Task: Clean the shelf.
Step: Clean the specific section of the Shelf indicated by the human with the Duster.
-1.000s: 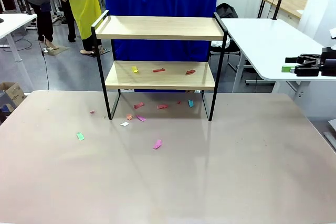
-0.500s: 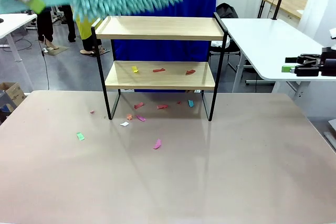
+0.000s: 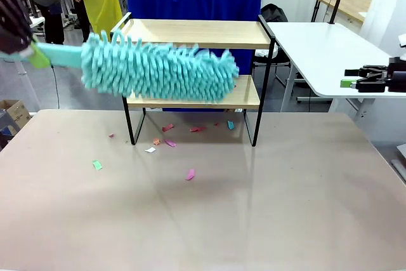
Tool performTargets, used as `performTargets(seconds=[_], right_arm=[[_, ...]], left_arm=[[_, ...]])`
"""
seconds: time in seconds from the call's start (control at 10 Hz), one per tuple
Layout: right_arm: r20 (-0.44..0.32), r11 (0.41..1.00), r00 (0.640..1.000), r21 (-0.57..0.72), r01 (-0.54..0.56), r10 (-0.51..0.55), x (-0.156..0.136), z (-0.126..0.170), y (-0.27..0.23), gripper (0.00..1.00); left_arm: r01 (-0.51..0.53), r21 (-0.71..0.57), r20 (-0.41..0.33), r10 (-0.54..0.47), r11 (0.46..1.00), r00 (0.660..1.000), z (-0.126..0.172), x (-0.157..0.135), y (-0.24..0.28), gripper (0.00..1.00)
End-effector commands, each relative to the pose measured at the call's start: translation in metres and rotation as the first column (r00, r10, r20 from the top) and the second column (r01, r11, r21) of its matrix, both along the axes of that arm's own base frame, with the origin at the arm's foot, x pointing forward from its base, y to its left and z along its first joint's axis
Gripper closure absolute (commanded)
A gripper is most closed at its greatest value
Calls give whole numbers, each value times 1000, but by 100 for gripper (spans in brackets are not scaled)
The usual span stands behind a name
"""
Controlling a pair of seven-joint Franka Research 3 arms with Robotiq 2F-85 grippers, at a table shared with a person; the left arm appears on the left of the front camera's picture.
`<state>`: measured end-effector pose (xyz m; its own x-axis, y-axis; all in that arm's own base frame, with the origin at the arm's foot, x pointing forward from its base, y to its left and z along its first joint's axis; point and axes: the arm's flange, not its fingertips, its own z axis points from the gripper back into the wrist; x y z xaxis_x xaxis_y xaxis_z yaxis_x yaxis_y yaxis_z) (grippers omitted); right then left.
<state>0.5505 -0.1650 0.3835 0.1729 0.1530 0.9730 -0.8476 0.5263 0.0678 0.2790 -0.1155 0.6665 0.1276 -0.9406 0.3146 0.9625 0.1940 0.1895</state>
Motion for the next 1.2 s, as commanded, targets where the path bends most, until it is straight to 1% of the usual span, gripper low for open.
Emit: performTargets(seconds=[0.0, 0.1, 0.2, 0.3, 0.4, 0.5, 0.6, 0.7, 1.1], right_arm=[[5, 1000, 1000, 0, -1, 1, 1, 3, 2, 0], [5, 1000, 1000, 0, -1, 1, 1, 3, 2, 0], [5, 1000, 1000, 0, -1, 1, 1, 3, 2, 0], [5, 1000, 1000, 0, -1, 1, 1, 3, 2, 0], [5, 1000, 1000, 0, -1, 1, 1, 3, 2, 0], [5, 1000, 1000, 0, -1, 1, 1, 3, 2, 0], [5, 1000, 1000, 0, -1, 1, 1, 3, 2, 0], [5, 1000, 1000, 0, -1, 1, 1, 3, 2, 0], [5, 1000, 1000, 0, -1, 1, 1, 3, 2, 0]], left_arm=[[126, 143, -71, -117, 982, 991, -23, 5, -4, 87], [182, 228, -154, -149, 956, 977, -41, 8, -9, 87], [204, 299, -210, -145, 932, 967, -56, 10, -8, 87], [210, 299, -242, -139, 931, 960, -68, 15, -7, 87], [224, 337, -278, -131, 915, 952, -86, 18, -8, 87], [197, 373, -296, -85, 907, 952, -98, 23, -8, 87], [137, 354, -265, -41, 925, 963, -99, 28, -9, 87], [196, 333, -297, -95, 922, 950, -96, 21, -12, 87], [196, 333, -297, -95, 922, 950, -96, 21, -12, 87]])
